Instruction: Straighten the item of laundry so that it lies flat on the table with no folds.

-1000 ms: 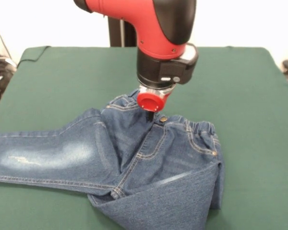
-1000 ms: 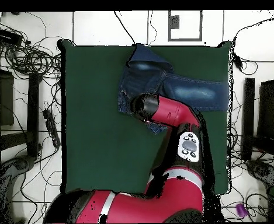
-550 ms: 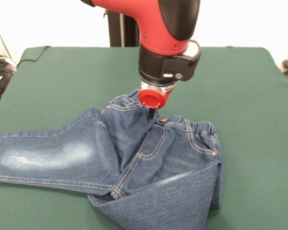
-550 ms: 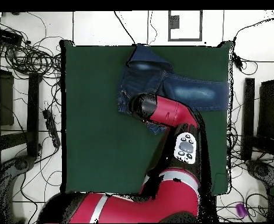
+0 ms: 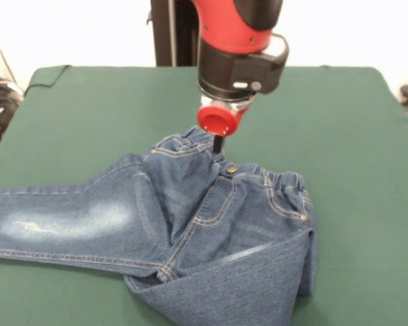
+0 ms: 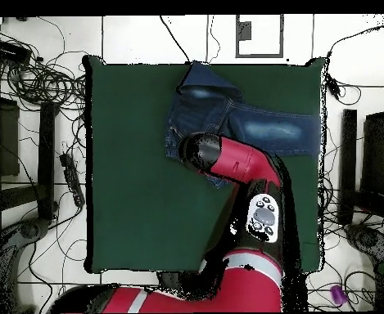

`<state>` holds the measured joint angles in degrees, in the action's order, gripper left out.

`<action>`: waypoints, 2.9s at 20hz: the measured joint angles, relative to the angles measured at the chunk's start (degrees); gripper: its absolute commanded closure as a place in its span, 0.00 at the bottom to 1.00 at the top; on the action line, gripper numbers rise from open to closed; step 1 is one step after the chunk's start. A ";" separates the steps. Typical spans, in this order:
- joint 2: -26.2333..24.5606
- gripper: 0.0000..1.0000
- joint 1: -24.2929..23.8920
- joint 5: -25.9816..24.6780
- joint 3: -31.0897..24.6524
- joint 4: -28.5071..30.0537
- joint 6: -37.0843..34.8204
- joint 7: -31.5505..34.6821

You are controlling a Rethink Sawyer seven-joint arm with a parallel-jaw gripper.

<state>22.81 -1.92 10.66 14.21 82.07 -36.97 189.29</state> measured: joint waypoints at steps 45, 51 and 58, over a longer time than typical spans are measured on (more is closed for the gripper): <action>-5.63 0.00 0.68 0.14 3.64 0.26 3.10 0.00; -6.93 1.00 0.68 0.25 3.62 0.21 5.26 0.00; -6.87 1.00 0.68 0.25 3.63 0.22 5.29 0.00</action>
<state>15.94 -1.24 10.91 17.84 82.28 -31.68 189.29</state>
